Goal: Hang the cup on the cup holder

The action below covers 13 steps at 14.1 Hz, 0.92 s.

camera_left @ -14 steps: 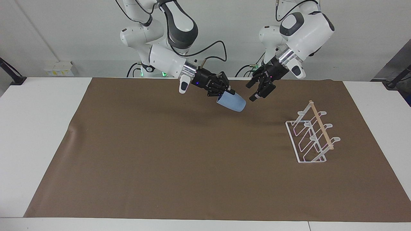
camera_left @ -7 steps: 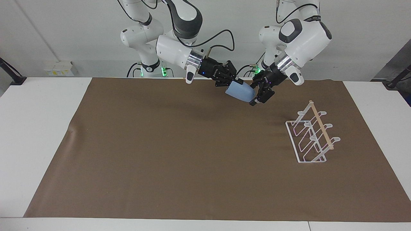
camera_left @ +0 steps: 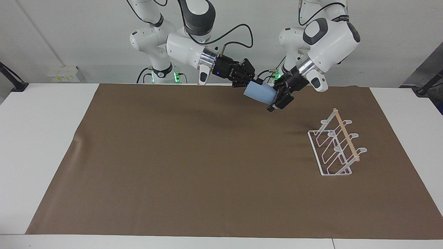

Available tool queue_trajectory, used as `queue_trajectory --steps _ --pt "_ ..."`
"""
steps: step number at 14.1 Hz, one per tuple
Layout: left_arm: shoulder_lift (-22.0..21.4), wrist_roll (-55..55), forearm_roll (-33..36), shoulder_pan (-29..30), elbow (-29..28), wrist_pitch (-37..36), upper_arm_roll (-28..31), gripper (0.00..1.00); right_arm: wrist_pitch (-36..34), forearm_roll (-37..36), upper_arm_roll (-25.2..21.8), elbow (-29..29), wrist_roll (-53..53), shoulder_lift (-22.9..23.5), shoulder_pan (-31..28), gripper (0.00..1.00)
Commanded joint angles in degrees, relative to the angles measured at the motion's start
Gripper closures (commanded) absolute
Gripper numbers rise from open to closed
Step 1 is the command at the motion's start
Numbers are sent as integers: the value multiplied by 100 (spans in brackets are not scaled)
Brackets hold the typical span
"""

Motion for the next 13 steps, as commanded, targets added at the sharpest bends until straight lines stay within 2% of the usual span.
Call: queue_trajectory --steps 1,10,11,12,13 --pt "127 159 180 32 283 -314 19 0 -32 145 41 -91 27 -107 -61 100" --pt "127 177 180 -91 265 -200 -24 0 47 145 41 -108 36 -99 -70 100" --pt "127 168 172 -91 265 -218 -24 3 47 145 41 -108 36 -99 -70 100" --pt "127 168 172 -91 274 -227 -24 22 47 145 41 -108 36 -99 -79 100" --pt "118 168 180 -91 274 -244 -24 47 56 145 41 -108 36 -99 -79 100"
